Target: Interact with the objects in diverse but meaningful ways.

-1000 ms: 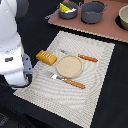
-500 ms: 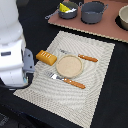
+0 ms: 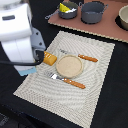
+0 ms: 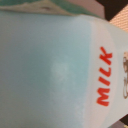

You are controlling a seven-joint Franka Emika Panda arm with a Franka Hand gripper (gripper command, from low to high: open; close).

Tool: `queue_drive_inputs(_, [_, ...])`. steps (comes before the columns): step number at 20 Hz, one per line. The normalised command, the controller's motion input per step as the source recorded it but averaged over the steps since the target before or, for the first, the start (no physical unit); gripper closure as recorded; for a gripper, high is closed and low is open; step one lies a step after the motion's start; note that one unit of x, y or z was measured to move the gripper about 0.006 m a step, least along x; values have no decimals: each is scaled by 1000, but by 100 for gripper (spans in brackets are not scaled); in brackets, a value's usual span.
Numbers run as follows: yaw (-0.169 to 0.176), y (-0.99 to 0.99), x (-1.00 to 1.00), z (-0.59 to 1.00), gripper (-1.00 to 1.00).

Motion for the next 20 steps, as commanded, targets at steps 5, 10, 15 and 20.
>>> queue_drive_inputs(5, [0,723,687,269,100])
queue_drive_inputs(10, [0,801,556,72,100])
queue_drive_inputs(15, [0,806,562,53,100])
queue_drive_inputs(20, [0,846,507,-64,100])
